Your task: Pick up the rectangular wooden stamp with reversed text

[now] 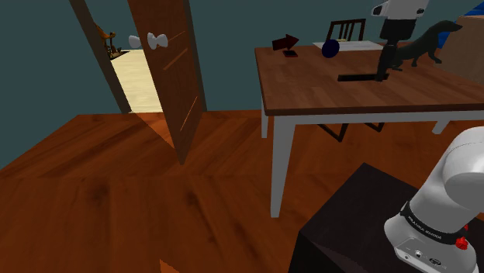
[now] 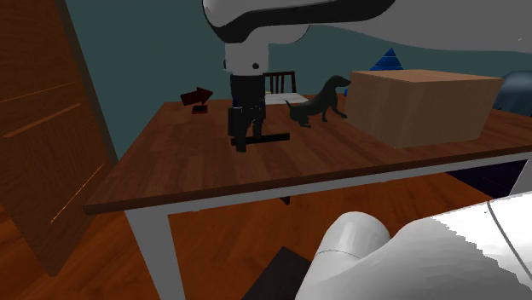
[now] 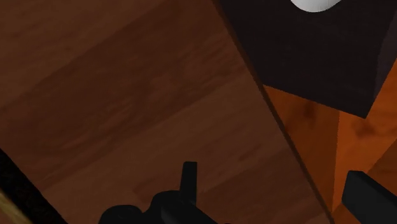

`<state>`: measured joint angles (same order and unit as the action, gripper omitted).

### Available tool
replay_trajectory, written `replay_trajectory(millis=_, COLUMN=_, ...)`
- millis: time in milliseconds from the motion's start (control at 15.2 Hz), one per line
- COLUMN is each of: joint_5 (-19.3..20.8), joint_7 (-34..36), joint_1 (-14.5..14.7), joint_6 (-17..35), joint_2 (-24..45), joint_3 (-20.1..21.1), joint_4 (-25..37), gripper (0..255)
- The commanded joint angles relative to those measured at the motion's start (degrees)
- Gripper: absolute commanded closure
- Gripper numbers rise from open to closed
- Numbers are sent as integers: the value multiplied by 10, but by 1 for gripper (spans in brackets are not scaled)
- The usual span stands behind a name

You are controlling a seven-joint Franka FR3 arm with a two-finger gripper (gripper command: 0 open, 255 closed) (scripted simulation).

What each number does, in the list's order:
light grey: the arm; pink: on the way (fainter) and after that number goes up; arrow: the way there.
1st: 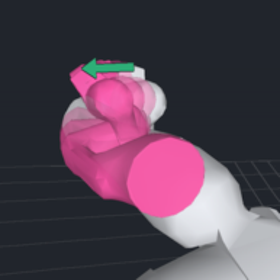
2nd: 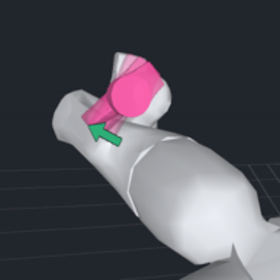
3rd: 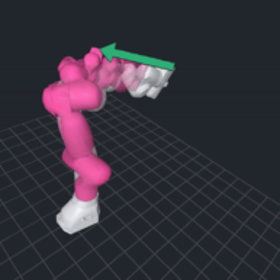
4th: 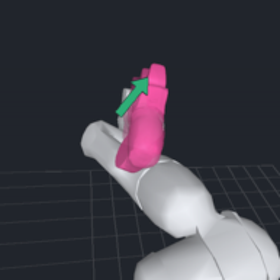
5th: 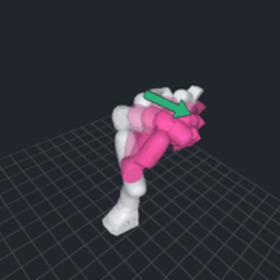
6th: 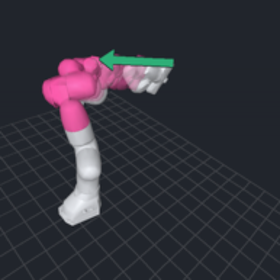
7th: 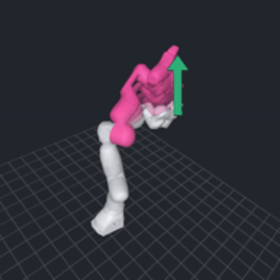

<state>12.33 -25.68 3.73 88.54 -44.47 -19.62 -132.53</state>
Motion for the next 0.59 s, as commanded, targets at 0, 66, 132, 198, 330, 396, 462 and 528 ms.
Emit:
replay_trajectory(millis=0, joint_5=20, joint_7=-64, joint_1=10, joint_6=16, joint_2=18, joint_3=-36, joint_4=11, gripper=0)
replay_trajectory(millis=66, joint_5=28, joint_7=-94, joint_1=16, joint_6=24, joint_2=28, joint_3=-55, joint_4=18, gripper=0)
replay_trajectory(millis=132, joint_5=35, joint_7=-124, joint_1=22, joint_6=31, joint_2=40, joint_3=-73, joint_4=27, gripper=0)
replay_trajectory(millis=198, joint_5=41, joint_7=-155, joint_1=29, joint_6=39, joint_2=52, joint_3=-91, joint_4=36, gripper=0)
replay_trajectory(millis=330, joint_5=50, joint_7=-215, joint_1=45, joint_6=56, joint_2=79, joint_3=-129, joint_4=57, gripper=0)
replay_trajectory(millis=396, joint_5=52, joint_7=-246, joint_1=55, joint_6=64, joint_2=94, joint_3=-148, joint_4=69, gripper=0)
replay_trajectory(millis=462, joint_5=52, joint_7=-277, joint_1=65, joint_6=72, joint_2=111, joint_3=-168, joint_4=82, gripper=0)
replay_trajectory(millis=528, joint_5=52, joint_7=-309, joint_1=76, joint_6=80, joint_2=128, joint_3=-188, joint_4=96, gripper=0)
